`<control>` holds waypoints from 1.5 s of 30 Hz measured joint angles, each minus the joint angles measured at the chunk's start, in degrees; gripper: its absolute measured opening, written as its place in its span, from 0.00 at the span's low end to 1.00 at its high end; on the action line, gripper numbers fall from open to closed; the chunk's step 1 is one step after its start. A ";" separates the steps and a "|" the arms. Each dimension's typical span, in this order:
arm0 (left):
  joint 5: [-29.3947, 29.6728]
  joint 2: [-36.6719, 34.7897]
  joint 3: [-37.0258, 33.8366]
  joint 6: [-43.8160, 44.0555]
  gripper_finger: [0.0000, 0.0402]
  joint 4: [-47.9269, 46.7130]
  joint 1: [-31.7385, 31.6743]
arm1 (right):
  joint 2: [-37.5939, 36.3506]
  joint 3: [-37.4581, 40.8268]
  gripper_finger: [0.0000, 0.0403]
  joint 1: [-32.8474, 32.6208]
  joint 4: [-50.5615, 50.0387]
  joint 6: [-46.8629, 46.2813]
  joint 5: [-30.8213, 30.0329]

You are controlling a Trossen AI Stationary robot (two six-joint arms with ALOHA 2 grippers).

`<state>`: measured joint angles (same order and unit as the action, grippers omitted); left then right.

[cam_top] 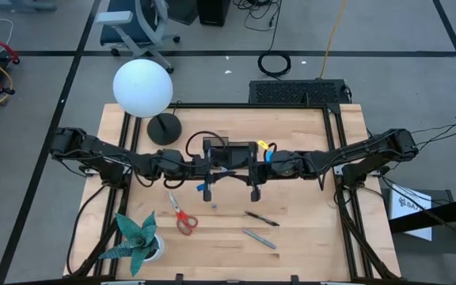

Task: Pick and place office supplies into organizer
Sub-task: Put the purple pen into the black desk organizer

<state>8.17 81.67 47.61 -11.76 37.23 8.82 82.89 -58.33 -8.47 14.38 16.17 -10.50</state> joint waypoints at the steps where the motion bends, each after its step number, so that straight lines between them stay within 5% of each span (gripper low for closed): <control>1: -0.05 -0.02 0.30 0.40 0.08 0.16 0.13 | 0.04 0.03 0.23 -0.01 -0.59 0.02 -0.33; 10: 2.30 -2.90 0.81 4.47 0.08 -2.33 1.10 | -2.38 0.09 0.31 -2.28 -4.96 5.66 -11.47; 19: 5.64 -6.61 0.81 14.91 0.08 -10.31 1.22 | -7.76 0.09 0.30 -6.54 -9.32 10.07 -12.37; 28: 4.72 -6.22 0.81 23.24 0.08 -12.61 1.18 | -7.58 0.11 0.32 -10.98 -11.58 29.60 -12.25; 38: -6.79 -5.70 0.81 40.84 0.08 -12.36 -0.75 | -5.48 0.11 0.32 -14.91 -10.30 56.43 -12.29; 45: -11.55 -2.00 0.83 47.73 0.08 -6.66 -0.13 | 2.13 0.11 0.32 -17.03 2.97 81.46 -23.49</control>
<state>-3.38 79.67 48.44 35.97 30.57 8.68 85.02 -58.22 -25.50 17.36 97.62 -33.99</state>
